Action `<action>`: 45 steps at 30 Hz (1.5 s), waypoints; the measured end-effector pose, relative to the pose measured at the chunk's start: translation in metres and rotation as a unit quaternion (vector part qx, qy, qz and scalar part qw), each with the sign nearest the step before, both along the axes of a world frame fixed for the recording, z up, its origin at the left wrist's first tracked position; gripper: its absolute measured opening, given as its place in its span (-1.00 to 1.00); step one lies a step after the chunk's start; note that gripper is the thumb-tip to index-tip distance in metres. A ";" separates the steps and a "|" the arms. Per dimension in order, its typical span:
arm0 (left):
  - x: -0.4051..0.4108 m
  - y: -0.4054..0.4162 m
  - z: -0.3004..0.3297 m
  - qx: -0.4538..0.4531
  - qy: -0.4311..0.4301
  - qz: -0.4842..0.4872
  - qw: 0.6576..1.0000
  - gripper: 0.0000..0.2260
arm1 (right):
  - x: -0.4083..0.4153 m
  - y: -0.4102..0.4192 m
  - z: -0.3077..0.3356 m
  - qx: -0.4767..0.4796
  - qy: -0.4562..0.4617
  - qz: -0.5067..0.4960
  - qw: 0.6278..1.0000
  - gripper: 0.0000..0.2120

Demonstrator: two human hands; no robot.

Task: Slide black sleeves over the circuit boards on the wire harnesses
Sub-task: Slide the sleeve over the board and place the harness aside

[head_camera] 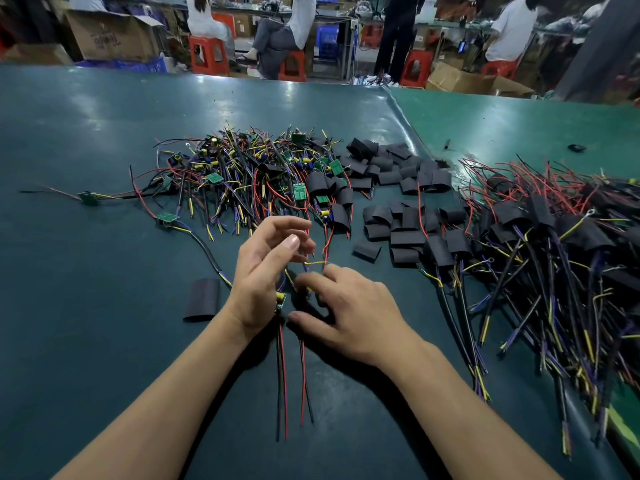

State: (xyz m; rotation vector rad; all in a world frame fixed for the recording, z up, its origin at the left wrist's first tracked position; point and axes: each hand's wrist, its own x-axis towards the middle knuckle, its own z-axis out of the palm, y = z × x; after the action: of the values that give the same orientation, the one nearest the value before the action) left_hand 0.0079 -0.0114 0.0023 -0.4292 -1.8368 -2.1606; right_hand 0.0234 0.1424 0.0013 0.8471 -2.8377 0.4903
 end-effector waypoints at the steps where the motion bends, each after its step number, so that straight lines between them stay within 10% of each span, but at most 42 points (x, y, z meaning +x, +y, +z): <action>1: 0.000 0.000 0.000 -0.014 0.012 0.012 1.000 -0.70 | 0.000 0.000 0.001 -0.023 -0.002 -0.007 1.000 -0.64; 8: -0.003 0.000 0.000 -0.081 0.072 0.157 0.982 -0.82 | -0.005 0.003 0.001 -0.168 -0.016 -0.076 0.983 -0.75; 13: -0.005 -0.005 -0.006 -0.162 0.119 0.237 0.950 -0.79 | -0.026 0.033 0.012 -0.342 0.187 -0.248 0.887 -0.73; 22: 0.001 -0.001 -0.005 -0.228 0.148 0.222 0.936 -0.79 | -0.047 0.049 -0.006 -0.129 0.064 -0.343 0.928 -0.77; 31: 0.003 -0.001 -0.004 -0.365 0.118 0.171 0.907 -0.88 | -0.036 0.032 0.002 -0.374 0.025 -0.192 0.907 -0.89; 38: -0.003 0.000 -0.003 -0.484 0.143 0.066 0.861 -0.70 | -0.038 0.032 -0.009 -0.224 -0.041 -0.112 0.967 -0.91; 45: 0.000 0.004 -0.005 -0.530 0.158 0.051 0.831 -0.74 | -0.034 0.029 0.003 -0.462 0.024 -0.104 0.880 -0.92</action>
State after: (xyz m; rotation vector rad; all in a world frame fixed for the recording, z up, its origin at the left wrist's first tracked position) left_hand 0.0080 -0.0070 -0.0031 -0.7982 -2.5791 -0.7191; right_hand -0.0106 0.1714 0.0047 0.3348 -2.1510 1.5538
